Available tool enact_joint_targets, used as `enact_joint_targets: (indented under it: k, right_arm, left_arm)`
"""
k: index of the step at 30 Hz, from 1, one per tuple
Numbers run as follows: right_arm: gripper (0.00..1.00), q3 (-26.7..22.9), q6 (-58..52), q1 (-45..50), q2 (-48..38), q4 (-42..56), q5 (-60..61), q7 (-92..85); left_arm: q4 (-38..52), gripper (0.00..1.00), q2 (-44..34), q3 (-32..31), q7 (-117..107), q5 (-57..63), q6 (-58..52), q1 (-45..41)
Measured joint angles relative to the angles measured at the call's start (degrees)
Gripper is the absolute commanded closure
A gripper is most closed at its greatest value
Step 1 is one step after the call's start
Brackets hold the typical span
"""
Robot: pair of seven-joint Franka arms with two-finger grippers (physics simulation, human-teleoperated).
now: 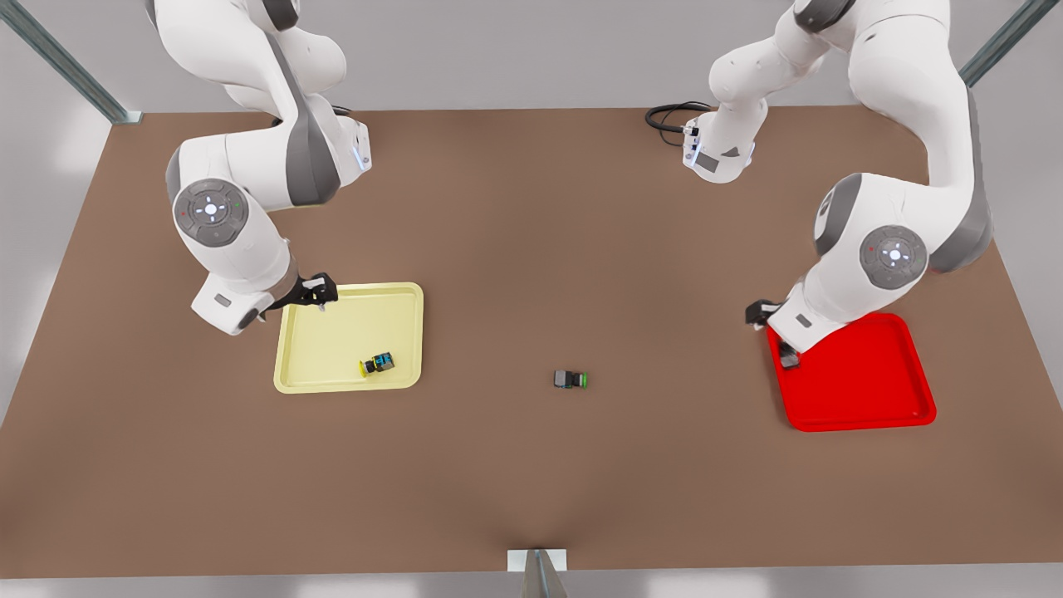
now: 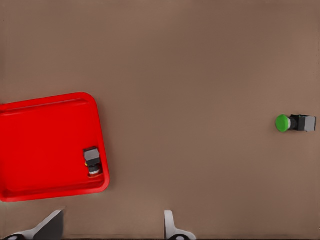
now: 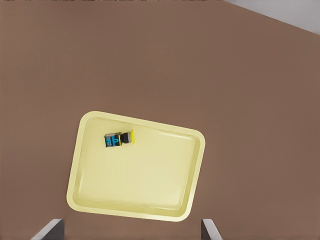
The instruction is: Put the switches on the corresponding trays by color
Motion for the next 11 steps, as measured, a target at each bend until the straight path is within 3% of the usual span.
enact_joint_targets:
  k: [1, 3, 7, 11]
  right_arm:
    - [0.00, 0.0, -0.1, 0.0, 0.0, 0.0, 0.0, 0.0]
    - [0.00, 0.0, 0.0, 0.0, 0.0, 0.0, 0.0, 0.0]
    - [0.00, 0.1, -0.1, -2.1, -0.2, 1.0, 0.3, -0.3]
    - [0.00, 0.0, -0.4, -2.0, 0.0, 1.9, 0.3, -0.3]
  left_arm:
    - [2.3, 0.00, -1.9, 8.3, 0.4, -0.3, -3.4, -6.2]
    - [1.9, 0.00, -7.6, 30.8, 1.6, -3.7, -6.4, -20.3]
    - [2.3, 0.00, -7.9, 37.9, 9.2, -9.3, -8.8, -18.6]
    - [1.8, 0.00, -7.8, 38.2, 8.7, -12.5, -8.6, -20.7]
